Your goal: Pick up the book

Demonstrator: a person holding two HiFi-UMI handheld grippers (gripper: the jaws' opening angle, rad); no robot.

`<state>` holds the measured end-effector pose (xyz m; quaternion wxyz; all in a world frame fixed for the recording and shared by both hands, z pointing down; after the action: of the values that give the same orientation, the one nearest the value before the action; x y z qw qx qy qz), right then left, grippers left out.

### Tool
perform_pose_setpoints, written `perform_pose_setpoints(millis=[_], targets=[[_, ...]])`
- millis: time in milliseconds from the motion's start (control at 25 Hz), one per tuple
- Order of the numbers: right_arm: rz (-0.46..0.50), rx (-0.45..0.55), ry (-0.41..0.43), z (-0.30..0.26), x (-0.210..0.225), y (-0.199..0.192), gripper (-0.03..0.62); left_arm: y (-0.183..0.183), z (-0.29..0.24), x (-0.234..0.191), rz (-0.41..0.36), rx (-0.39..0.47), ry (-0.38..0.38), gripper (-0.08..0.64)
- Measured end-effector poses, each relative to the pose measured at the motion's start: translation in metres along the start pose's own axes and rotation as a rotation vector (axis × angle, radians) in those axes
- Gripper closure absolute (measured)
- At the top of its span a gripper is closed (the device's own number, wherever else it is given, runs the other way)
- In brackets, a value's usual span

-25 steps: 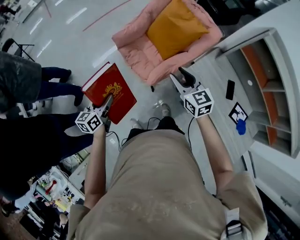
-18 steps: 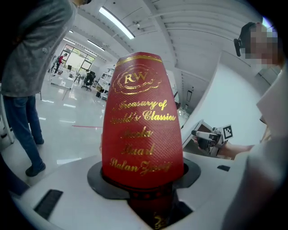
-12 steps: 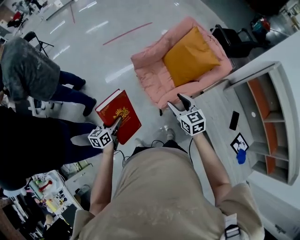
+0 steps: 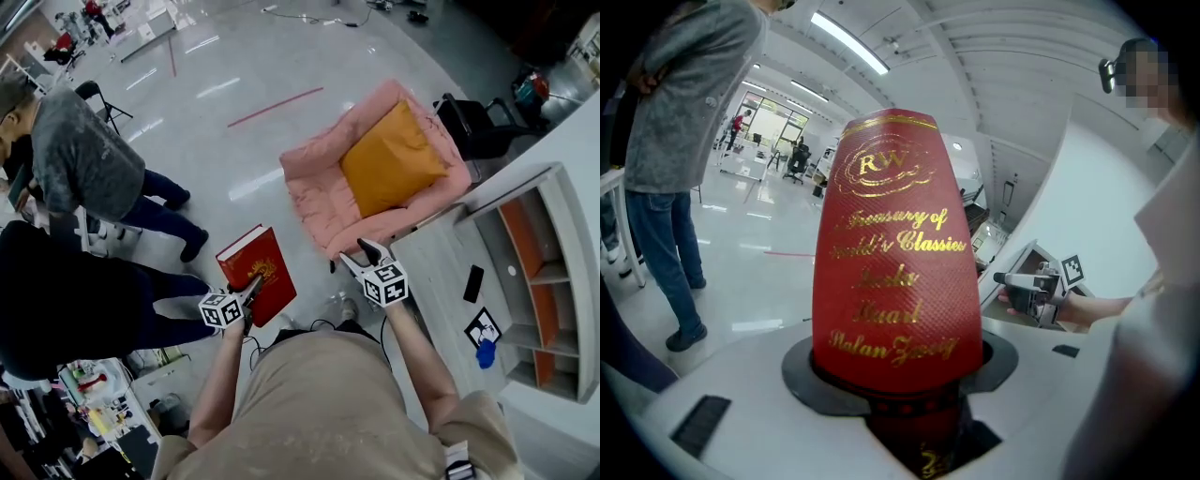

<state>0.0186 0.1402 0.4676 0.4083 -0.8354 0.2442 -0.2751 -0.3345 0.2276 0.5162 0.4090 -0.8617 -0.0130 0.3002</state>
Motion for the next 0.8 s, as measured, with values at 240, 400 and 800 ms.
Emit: perform_pose_setpoints(millis=[240,400,800], targets=[[-0.026,-0.035,0.01,0.002,0.004,-0.02,0.345,-0.016,-0.013,0.009,0.013,-0.041,-0.009,0.319],[-0.028,-0.043,0.022,0.003,-0.001,-0.026,0.345,-0.017,-0.018,0.015,0.008,-0.048,-0.023,0.319],[0.003,-0.044,0.006,0.004,0.004,-0.026,0.345,-0.006,-0.038,0.03,-0.031,-0.062,-0.065,0.319]])
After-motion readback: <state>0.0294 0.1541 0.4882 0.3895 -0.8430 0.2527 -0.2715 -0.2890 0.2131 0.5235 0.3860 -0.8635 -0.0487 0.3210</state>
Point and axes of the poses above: the fingertips, and each gripper's own axes: z backward along the fingers, x to its right, y out of its top, the point moved 7 cm from there along z, backward along the fingers, and after that the axes turned 2 degrees about -x, right-handed, at the moved point
